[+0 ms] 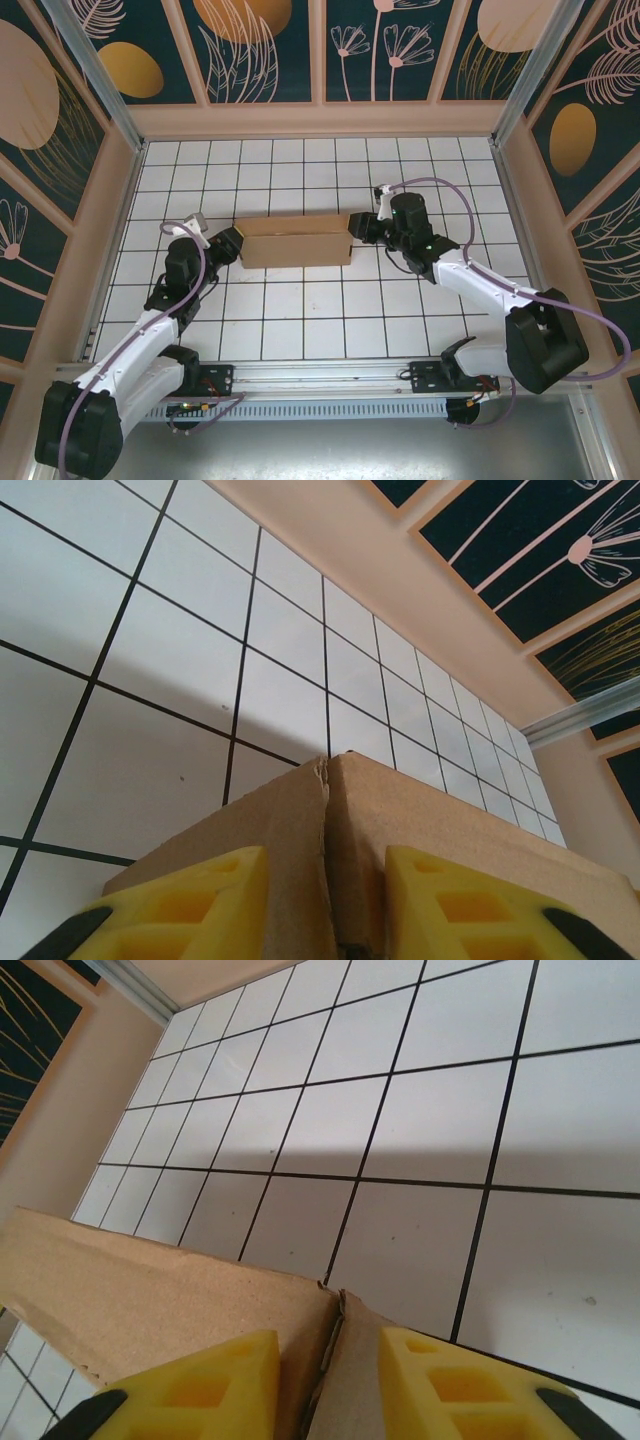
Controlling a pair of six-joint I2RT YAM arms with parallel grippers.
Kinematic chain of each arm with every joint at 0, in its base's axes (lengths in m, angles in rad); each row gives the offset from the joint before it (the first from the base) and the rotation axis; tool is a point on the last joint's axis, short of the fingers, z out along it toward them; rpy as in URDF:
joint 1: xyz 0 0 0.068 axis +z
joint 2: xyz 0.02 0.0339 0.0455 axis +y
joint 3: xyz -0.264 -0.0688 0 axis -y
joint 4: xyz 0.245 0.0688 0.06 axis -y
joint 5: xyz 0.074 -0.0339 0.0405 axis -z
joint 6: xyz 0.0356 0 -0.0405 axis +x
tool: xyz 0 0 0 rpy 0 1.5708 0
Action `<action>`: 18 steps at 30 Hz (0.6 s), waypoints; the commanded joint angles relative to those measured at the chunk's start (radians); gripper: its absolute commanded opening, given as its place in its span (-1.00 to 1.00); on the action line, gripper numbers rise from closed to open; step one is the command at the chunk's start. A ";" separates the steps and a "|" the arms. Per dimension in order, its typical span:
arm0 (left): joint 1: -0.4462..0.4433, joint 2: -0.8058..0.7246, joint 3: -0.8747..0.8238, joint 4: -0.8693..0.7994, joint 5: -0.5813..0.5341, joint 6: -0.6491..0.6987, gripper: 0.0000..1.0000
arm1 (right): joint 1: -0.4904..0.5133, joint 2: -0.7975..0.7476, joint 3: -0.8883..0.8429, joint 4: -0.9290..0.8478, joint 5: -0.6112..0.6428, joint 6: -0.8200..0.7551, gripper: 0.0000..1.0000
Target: Fold the paper box
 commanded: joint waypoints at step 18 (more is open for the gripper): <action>0.002 0.116 -0.097 -0.038 0.090 -0.032 -0.52 | 0.004 0.027 -0.173 0.043 -0.013 -0.019 -0.56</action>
